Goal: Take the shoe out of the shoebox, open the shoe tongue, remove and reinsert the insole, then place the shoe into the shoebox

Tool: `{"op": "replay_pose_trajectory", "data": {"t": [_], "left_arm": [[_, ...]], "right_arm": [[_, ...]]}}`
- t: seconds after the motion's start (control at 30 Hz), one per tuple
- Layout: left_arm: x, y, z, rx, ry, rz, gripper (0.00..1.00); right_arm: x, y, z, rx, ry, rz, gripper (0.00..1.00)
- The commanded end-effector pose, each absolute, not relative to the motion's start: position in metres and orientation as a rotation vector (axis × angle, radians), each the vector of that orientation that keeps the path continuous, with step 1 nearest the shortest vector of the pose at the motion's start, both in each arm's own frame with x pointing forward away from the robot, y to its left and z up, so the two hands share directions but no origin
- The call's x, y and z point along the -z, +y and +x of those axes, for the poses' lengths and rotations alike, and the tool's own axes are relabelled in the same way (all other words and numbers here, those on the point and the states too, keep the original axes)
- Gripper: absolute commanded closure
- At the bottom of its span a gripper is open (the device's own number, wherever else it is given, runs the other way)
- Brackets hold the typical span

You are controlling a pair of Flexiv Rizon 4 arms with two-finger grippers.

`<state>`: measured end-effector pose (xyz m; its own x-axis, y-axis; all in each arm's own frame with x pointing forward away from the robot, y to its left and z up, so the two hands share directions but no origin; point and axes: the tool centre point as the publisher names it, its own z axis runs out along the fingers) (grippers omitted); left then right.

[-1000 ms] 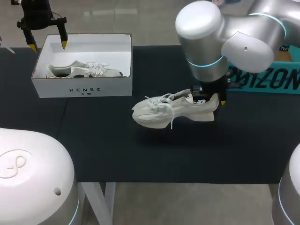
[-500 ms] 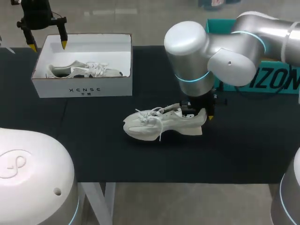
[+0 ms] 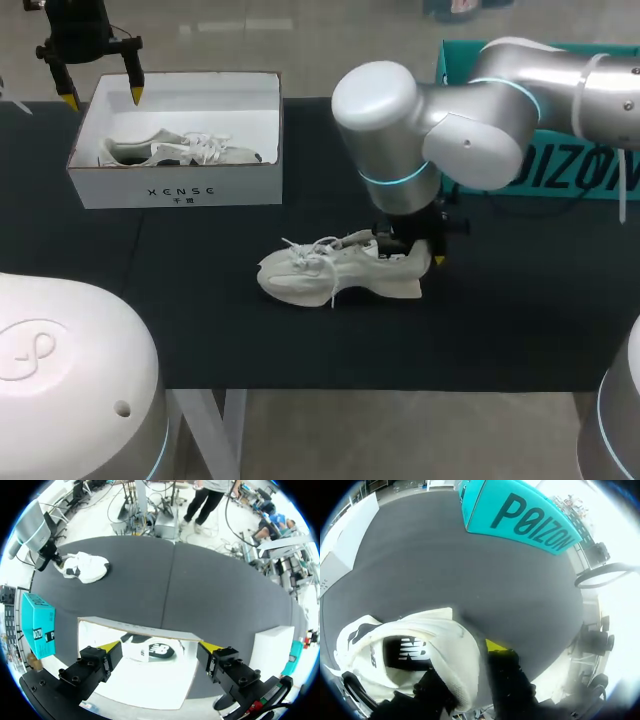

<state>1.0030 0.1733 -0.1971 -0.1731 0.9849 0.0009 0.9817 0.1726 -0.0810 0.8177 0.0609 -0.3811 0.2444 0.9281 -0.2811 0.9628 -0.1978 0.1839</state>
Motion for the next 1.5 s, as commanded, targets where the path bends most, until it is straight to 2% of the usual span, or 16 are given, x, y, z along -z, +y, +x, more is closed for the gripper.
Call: {"op": "replay_pose_trajectory", "data": {"t": [0.03,0.23,0.4,0.57,0.7,1.5], "left_arm": [[0.197,0.174,1.003,-0.093,-2.363,-1.984,0.0],[0.197,0.174,1.003,-0.093,-2.363,-1.984,0.0],[0.197,0.174,1.003,-0.093,-2.363,-1.984,0.0],[0.197,0.174,1.003,-0.093,-2.363,-1.984,0.0],[0.197,0.174,1.003,-0.093,-2.363,-1.984,0.0],[0.197,0.174,1.003,-0.093,-2.363,-1.984,0.0]], "right_arm": [[0.368,0.057,0.817,0.153,1.745,2.202,0.0],[0.336,0.056,0.821,0.078,1.764,2.184,0.0],[0.299,0.066,0.824,-0.147,1.972,1.974,0.0],[0.264,0.079,0.823,-0.462,2.43,1.411,0.0],[0.248,0.073,0.814,-0.485,2.725,0.866,0.0],[0.248,0.073,0.814,-0.485,2.725,0.866,0.0]]}}
